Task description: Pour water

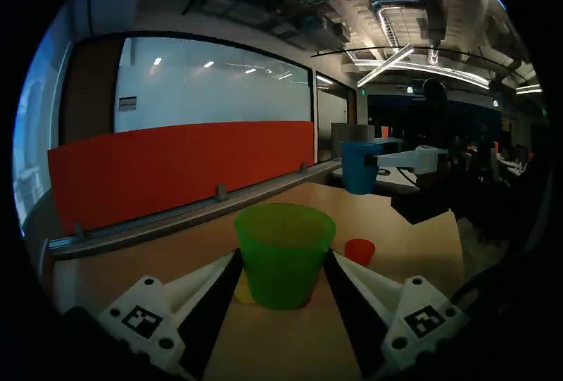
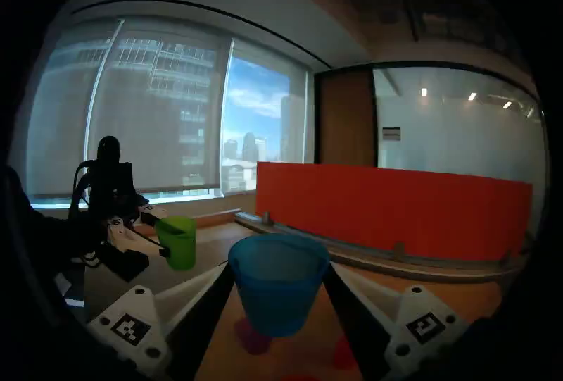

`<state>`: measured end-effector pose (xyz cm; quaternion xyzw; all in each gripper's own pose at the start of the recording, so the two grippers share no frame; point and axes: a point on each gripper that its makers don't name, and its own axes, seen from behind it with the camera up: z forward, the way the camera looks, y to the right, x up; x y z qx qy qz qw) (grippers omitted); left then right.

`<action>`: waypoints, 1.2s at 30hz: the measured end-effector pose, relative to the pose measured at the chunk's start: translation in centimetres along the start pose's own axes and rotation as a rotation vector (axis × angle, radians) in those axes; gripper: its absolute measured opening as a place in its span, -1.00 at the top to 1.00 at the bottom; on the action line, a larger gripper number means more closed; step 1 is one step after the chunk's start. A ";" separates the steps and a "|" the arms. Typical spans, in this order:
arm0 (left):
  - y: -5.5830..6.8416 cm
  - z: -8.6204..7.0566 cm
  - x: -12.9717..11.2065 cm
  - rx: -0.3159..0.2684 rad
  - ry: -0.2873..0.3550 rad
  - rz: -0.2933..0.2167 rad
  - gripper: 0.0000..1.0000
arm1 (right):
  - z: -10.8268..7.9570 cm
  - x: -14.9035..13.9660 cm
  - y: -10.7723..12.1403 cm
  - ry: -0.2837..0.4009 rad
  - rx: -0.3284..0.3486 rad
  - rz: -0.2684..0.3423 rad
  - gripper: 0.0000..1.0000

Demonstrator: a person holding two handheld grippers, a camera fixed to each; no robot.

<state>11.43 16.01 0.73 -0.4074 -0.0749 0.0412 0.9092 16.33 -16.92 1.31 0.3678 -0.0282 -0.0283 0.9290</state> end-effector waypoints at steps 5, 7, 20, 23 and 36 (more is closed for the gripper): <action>0.3 0.0 0.4 -0.003 0.009 0.001 -0.63 | -0.1 0.1 -0.1 0.001 -0.003 -0.005 -0.80; 0.5 0.0 0.4 -0.008 0.009 -0.002 -0.63 | -0.2 0.1 -0.1 0.000 -0.002 -0.008 -0.80; 1.9 -0.2 1.1 -0.031 0.026 -0.018 -0.63 | -0.5 0.5 -0.6 0.001 0.008 -0.039 -0.80; 2.4 -0.2 1.0 -0.040 0.025 -0.017 -0.63 | -0.6 0.5 -0.8 -0.002 0.013 -0.048 -0.80; 4.6 0.0 1.1 -0.081 0.034 -0.018 -0.63 | -0.8 0.8 -1.3 -0.024 0.017 -0.119 -0.80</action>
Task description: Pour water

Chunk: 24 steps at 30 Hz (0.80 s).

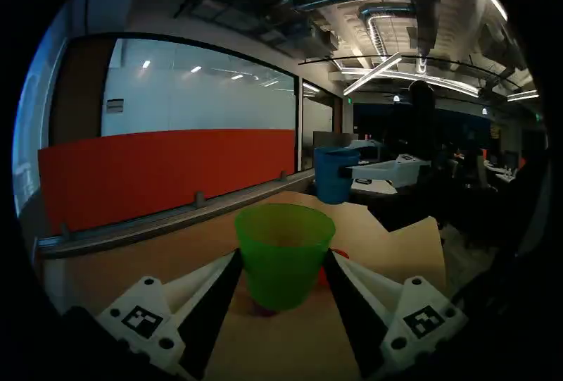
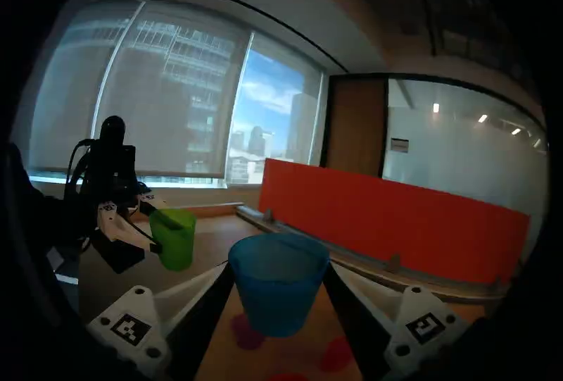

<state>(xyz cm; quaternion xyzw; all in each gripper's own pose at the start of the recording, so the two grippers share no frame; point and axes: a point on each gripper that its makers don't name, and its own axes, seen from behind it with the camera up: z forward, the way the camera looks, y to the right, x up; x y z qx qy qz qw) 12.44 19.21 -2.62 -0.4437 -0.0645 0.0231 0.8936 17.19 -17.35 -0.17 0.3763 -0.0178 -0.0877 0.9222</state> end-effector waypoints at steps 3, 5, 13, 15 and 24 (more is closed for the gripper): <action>0.4 0.1 -0.2 -0.007 -0.004 0.003 -0.63 | 0.0 0.0 0.2 -0.008 -0.002 -0.020 -0.80; 0.6 0.2 -0.2 -0.010 -0.003 0.006 -0.63 | 0.0 0.0 0.3 -0.014 -0.005 -0.039 -0.80; 1.7 0.6 -0.3 -0.035 0.006 -0.008 -0.62 | 0.3 0.0 0.8 -0.031 -0.020 -0.092 -0.79; 1.8 0.7 -0.3 -0.037 0.008 -0.008 -0.62 | 0.4 0.1 0.9 -0.029 -0.021 -0.103 -0.79; 2.3 0.8 -0.7 -0.056 0.006 -0.014 -0.62 | 0.7 1.1 1.0 -0.027 -0.019 -0.164 -0.79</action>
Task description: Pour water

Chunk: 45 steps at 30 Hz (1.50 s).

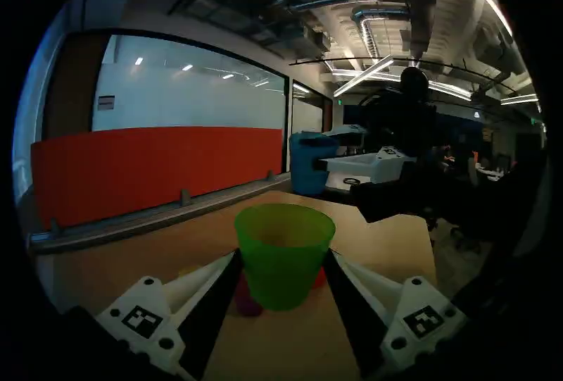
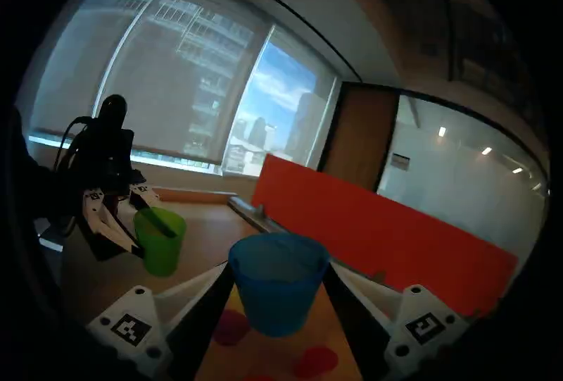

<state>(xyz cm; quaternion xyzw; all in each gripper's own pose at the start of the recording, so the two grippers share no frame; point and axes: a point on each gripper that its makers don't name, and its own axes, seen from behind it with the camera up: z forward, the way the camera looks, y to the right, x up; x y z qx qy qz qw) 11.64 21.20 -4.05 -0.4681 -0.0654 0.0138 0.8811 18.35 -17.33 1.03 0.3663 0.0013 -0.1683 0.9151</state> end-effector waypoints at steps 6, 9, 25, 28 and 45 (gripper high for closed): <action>0.1 0.1 -0.3 -0.003 -0.005 0.003 -0.63 | 0.3 0.6 0.3 -0.004 0.000 -0.052 -0.79; 0.1 0.2 -0.3 -0.005 -0.002 0.001 -0.62 | 0.5 0.7 0.4 -0.011 0.000 -0.079 -0.79; 0.6 0.8 -0.3 -0.017 0.014 -0.005 -0.62 | 1.5 3.2 -0.3 0.006 0.026 -0.200 -0.79; 0.7 0.8 -0.2 -0.019 0.022 -0.007 -0.63 | 1.6 3.7 -0.5 0.012 0.030 -0.219 -0.79; 1.8 1.3 0.3 -0.041 0.037 -0.001 -0.63 | 2.6 5.6 -1.7 0.042 0.041 -0.381 -0.79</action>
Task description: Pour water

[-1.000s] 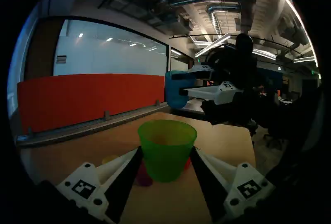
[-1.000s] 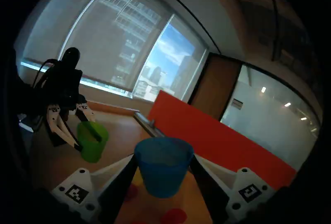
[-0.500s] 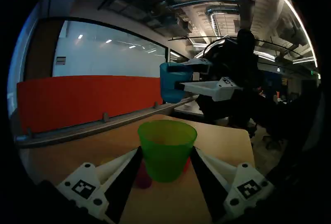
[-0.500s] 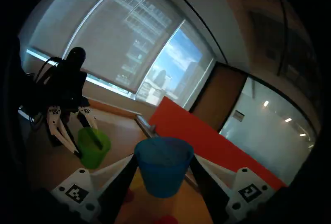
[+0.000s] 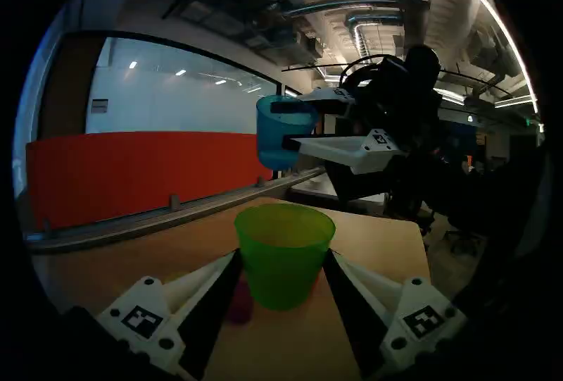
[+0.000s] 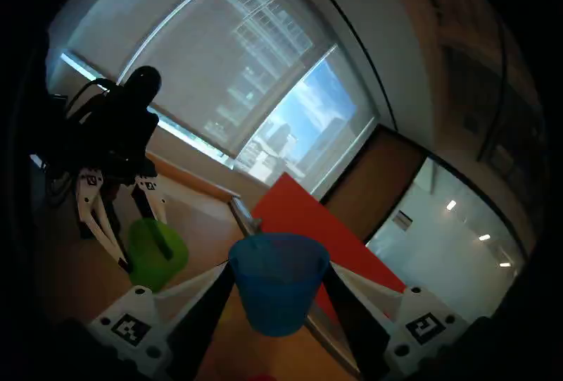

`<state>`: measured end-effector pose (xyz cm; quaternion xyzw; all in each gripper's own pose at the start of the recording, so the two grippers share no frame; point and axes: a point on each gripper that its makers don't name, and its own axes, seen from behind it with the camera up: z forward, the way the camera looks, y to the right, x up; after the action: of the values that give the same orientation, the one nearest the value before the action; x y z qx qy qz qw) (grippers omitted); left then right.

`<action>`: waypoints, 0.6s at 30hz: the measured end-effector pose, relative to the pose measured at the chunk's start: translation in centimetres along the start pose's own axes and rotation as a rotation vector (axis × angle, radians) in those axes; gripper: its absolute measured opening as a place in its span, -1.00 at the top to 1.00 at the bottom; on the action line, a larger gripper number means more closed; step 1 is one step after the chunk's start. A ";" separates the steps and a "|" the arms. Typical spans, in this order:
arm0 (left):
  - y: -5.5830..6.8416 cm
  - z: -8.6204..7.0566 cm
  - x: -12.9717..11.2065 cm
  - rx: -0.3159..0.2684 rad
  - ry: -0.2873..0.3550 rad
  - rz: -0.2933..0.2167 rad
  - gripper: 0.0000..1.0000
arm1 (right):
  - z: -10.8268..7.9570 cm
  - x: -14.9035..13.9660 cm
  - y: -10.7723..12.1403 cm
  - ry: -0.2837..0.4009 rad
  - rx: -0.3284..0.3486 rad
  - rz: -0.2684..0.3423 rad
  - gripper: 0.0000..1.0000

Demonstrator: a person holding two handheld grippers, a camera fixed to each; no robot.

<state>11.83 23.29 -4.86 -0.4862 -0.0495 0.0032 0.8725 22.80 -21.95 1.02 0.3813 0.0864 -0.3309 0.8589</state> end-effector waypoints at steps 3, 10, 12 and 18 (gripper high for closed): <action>0.1 0.1 0.1 -0.001 0.002 0.003 -0.62 | 0.2 0.4 -0.1 0.006 0.002 -0.030 -0.79; 0.4 0.2 0.2 -0.012 0.009 0.001 -0.63 | 0.7 1.5 -0.5 0.021 0.011 -0.081 -0.79; 0.4 0.2 0.1 -0.013 0.008 0.001 -0.63 | 0.8 1.8 -0.6 0.024 0.011 -0.104 -0.79; 0.5 0.2 0.3 -0.018 0.014 0.000 -0.63 | 1.2 2.5 -0.9 0.031 0.011 -0.161 -0.79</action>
<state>12.11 23.75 -5.20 -0.4941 -0.0435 -0.0008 0.8683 24.03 -24.51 0.31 0.3827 0.1285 -0.3935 0.8259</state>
